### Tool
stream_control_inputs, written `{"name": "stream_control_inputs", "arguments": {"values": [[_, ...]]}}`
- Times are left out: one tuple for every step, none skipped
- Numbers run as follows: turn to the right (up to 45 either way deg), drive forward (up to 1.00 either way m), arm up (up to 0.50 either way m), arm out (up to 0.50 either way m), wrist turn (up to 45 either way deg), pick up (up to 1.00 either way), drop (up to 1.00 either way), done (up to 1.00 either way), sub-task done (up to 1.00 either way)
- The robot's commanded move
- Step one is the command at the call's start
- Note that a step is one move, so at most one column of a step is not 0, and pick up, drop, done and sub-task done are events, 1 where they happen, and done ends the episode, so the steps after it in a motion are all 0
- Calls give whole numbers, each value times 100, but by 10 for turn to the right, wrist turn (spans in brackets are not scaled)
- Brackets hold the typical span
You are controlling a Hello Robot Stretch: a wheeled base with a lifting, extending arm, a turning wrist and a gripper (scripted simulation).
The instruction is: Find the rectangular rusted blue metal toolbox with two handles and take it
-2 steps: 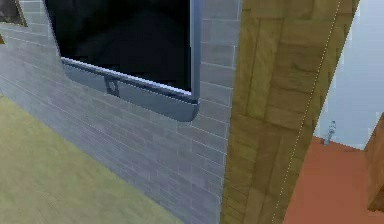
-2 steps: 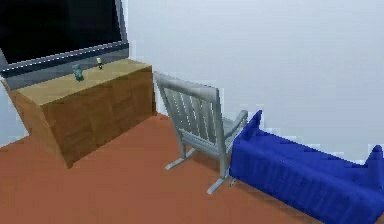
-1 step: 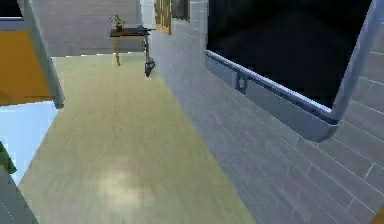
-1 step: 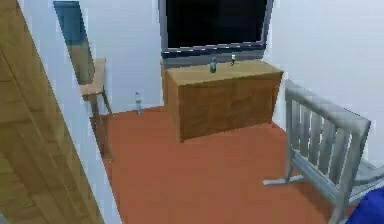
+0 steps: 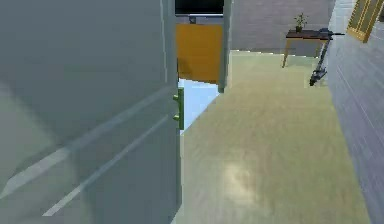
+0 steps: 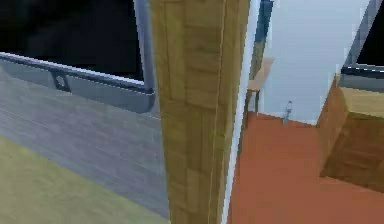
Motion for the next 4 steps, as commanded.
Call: {"name": "stream_control_inputs", "arguments": {"values": [[-450, 0, 0, 0, 0, 0, 0, 0, 0], [-450, 0, 0, 0, 0, 0, 0, 0, 0], [-180, 0, 0, 0, 0, 0, 0, 0, 0], [0, 100, 0, 0, 0, 0, 0, 0, 0]]}}
